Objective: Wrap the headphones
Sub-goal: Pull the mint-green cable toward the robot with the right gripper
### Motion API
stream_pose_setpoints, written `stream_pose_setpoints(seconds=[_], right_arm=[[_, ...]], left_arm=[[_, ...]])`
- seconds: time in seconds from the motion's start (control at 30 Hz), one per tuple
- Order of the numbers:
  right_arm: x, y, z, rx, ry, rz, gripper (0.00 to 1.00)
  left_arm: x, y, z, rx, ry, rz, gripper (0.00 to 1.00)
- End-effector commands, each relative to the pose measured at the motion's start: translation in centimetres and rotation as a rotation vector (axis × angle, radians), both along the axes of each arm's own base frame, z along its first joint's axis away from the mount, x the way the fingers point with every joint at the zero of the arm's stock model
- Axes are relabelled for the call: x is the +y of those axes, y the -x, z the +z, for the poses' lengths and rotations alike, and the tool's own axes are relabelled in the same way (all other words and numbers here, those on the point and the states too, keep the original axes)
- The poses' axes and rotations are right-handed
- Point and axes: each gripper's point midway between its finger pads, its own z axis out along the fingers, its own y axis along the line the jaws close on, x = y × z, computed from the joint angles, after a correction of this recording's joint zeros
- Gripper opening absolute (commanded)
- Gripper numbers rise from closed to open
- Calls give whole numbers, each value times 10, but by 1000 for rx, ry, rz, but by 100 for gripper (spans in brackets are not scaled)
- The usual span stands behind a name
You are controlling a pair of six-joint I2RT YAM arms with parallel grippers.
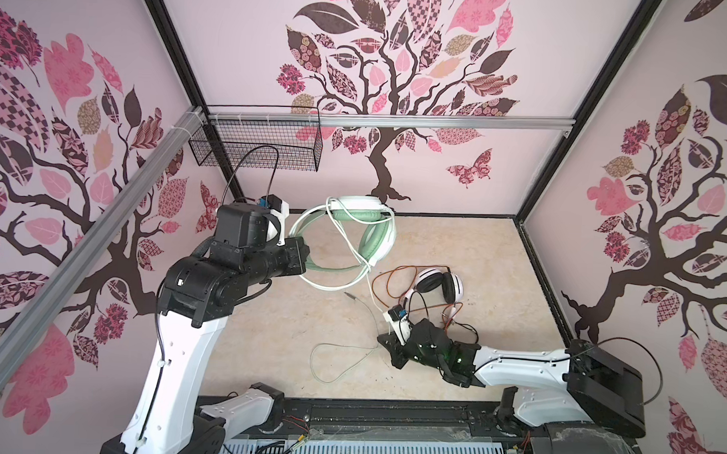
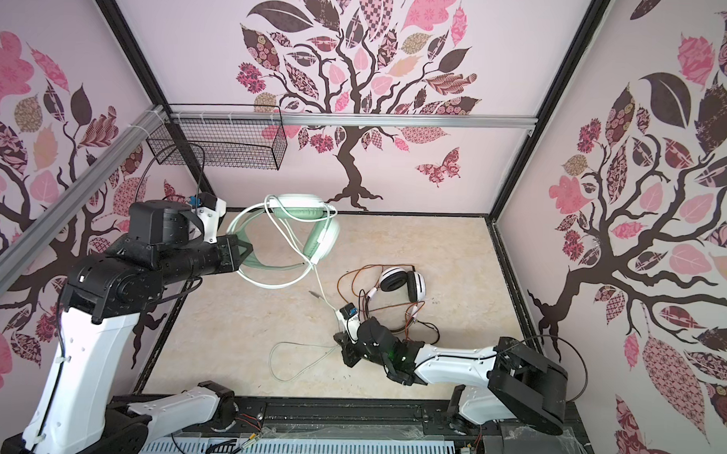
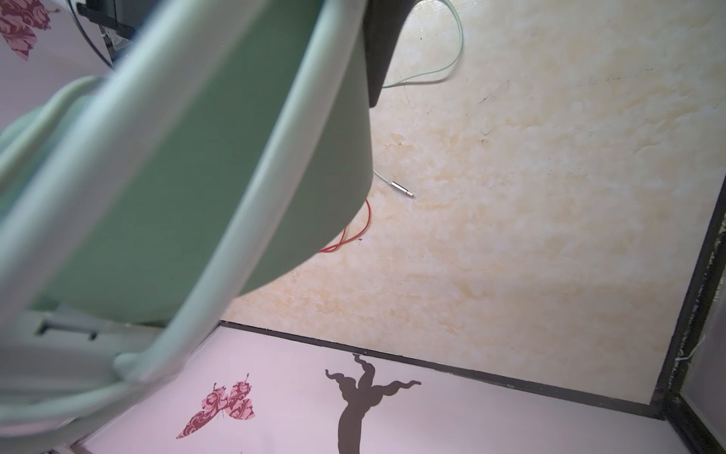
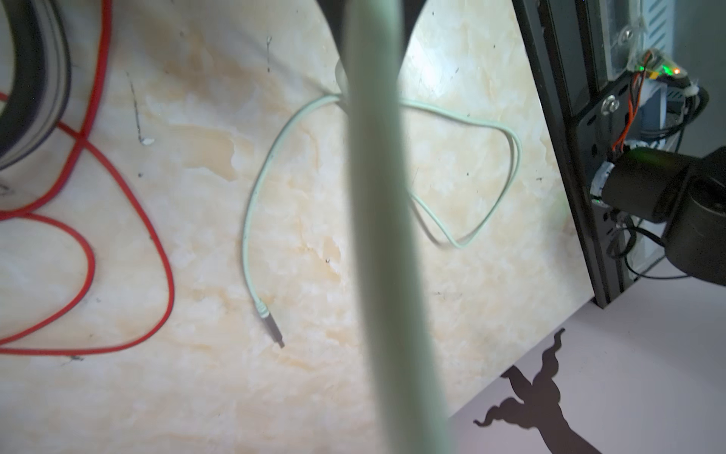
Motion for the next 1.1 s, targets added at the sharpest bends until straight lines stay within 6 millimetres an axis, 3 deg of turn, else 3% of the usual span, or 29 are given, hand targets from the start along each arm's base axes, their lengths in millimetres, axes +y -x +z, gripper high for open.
stream_pose_setpoints(seconds=[0.0, 0.2, 0.33, 0.47, 0.83, 1.07], right_arm=[[-18, 16, -21, 30, 113, 22, 0], [-20, 32, -34, 72, 168, 72, 0], [-21, 37, -29, 58, 184, 90, 0], [-22, 40, -11, 5, 224, 113, 0], [-45, 53, 42, -107, 269, 168, 0], [-57, 53, 73, -179, 302, 190, 0]], left_arm=[[-6, -10, 37, -131, 71, -5, 0], [-7, -13, 39, -131, 84, 2, 0], [-10, -16, 36, -122, 95, -1, 0], [-5, -22, 27, -116, 60, 20, 0], [49, -37, -2, -132, -231, 229, 0], [61, -38, -20, -109, -311, 263, 0]])
